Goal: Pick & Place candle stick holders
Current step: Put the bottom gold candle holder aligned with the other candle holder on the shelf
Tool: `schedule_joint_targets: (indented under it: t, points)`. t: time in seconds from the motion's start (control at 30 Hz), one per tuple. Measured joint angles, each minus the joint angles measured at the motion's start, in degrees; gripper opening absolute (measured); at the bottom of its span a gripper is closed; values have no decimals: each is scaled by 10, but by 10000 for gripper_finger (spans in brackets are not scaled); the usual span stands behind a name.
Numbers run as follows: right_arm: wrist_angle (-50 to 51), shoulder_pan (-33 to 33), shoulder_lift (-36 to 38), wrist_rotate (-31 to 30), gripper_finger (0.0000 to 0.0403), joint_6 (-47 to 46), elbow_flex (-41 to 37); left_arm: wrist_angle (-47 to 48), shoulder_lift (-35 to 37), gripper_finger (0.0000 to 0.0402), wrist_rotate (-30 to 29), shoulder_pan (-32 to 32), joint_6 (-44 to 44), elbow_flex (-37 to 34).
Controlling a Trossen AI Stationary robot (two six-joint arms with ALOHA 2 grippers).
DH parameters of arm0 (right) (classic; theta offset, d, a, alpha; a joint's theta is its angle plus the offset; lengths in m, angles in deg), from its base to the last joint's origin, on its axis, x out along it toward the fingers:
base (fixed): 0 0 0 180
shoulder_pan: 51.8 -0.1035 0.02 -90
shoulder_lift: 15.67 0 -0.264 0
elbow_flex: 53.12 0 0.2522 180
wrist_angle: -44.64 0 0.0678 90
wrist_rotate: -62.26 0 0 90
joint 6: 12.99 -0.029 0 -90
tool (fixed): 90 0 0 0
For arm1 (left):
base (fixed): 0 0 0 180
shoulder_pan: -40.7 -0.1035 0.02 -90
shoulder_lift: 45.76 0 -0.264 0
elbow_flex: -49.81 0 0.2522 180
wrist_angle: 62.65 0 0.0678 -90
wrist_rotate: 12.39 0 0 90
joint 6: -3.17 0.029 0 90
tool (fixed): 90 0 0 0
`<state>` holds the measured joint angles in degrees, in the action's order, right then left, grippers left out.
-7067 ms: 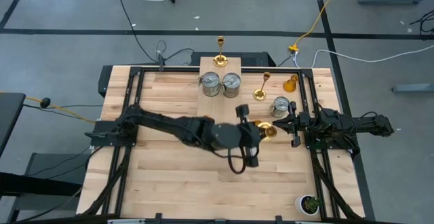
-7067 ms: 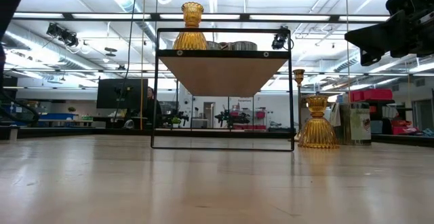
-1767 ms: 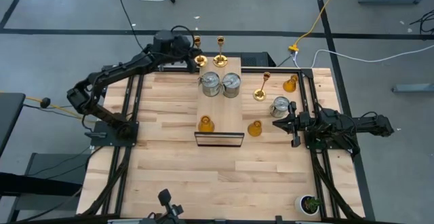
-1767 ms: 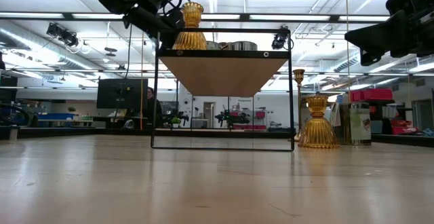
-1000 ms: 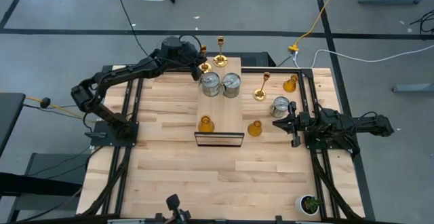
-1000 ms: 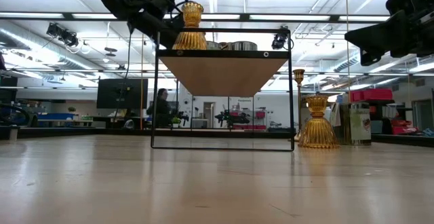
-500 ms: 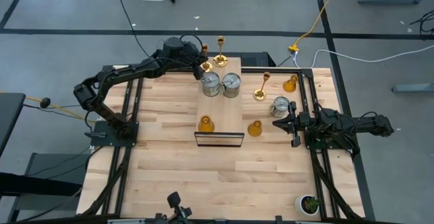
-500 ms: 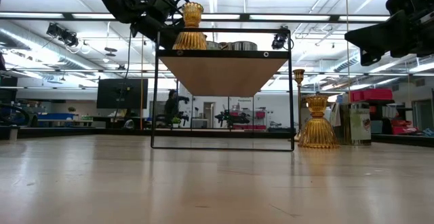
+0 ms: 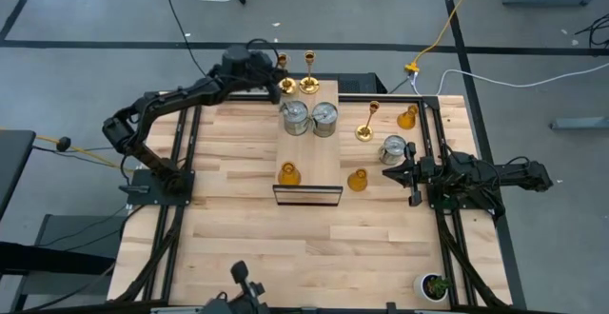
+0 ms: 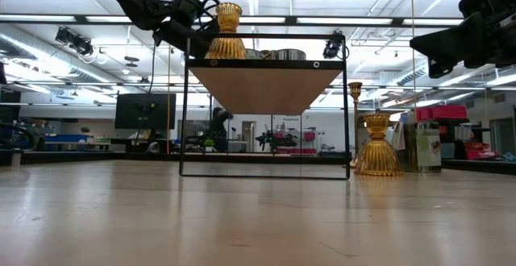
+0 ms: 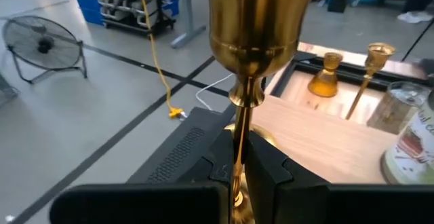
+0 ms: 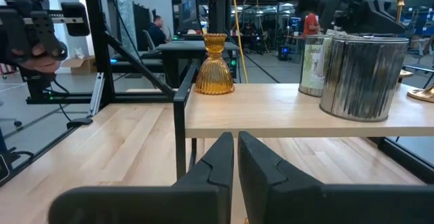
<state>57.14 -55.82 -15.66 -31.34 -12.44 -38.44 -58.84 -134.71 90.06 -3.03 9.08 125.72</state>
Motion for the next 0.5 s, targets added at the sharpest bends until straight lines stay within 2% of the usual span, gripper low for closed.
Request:
schedule_joint_targets:
  t: [0.5]
  points:
    - [0, 0, 0, 0, 27, 0, 0, 4, -19, 23, 14, -7, -3, 0]
